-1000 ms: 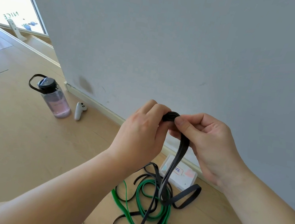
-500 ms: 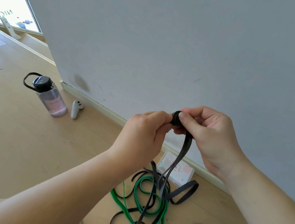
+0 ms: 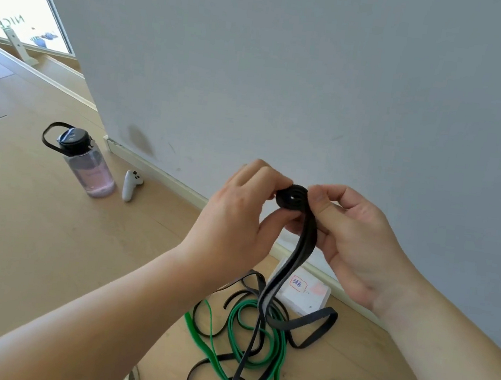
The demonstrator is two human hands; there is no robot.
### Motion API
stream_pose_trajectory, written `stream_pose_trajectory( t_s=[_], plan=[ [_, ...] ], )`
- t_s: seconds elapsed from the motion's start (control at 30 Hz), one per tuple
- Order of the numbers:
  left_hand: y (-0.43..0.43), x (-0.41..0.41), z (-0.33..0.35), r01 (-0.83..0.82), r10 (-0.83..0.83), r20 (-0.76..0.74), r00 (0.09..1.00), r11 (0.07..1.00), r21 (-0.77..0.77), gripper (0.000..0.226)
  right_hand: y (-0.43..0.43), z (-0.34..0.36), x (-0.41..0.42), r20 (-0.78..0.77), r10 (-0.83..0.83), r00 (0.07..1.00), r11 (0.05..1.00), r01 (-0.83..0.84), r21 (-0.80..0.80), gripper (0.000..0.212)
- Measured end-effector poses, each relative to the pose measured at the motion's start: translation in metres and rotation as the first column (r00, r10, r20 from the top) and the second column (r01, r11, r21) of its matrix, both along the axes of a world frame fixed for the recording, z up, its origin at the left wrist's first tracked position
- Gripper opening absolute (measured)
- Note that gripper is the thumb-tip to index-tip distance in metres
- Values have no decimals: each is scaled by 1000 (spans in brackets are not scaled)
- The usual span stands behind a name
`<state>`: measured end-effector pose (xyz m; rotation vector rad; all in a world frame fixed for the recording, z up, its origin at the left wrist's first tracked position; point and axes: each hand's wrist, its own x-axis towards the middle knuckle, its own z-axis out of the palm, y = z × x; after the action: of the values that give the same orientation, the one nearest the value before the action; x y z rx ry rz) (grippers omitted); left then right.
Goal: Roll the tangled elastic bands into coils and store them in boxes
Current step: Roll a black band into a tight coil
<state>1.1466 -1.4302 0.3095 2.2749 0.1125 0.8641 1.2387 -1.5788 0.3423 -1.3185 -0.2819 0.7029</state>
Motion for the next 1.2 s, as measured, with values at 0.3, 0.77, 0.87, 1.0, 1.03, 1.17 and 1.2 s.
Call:
stream_pose_trajectory(
  t_s=[0.3, 0.77, 0.87, 1.0, 1.03, 1.17, 1.2],
  plan=[
    [1, -3, 3, -148, 148, 31, 989, 989, -9, 36, 2, 0, -5, 266, -27, 964, 998, 42, -49, 20],
    [0, -3, 17, -17, -160, -284, 945, 846, -533, 36, -2, 6, 5, 655, 244, 715, 910, 64, -409, 37],
    [-1, -4, 20, -27, -141, -238, 961, 809, -587, 28, 1, 6, 4, 575, 118, 809, 962, 52, -269, 29],
    [-5, -4, 25, -44, -81, -144, 986, 710, -702, 27, 5, 4, 2, 450, -81, 889, 988, 131, -82, 20],
    [-5, -5, 26, -47, -64, -122, 991, 674, -737, 26, 6, 4, 0, 459, -97, 883, 987, 144, -67, 19],
    [-10, -8, 31, 25, -66, -5, 998, 447, -894, 18, 11, 8, -8, 433, -163, 886, 985, 168, 26, 22],
    [-12, -9, 32, 41, -72, 13, 997, 401, -915, 17, 11, 9, -9, 432, -175, 885, 984, 173, 44, 23]
  ],
)
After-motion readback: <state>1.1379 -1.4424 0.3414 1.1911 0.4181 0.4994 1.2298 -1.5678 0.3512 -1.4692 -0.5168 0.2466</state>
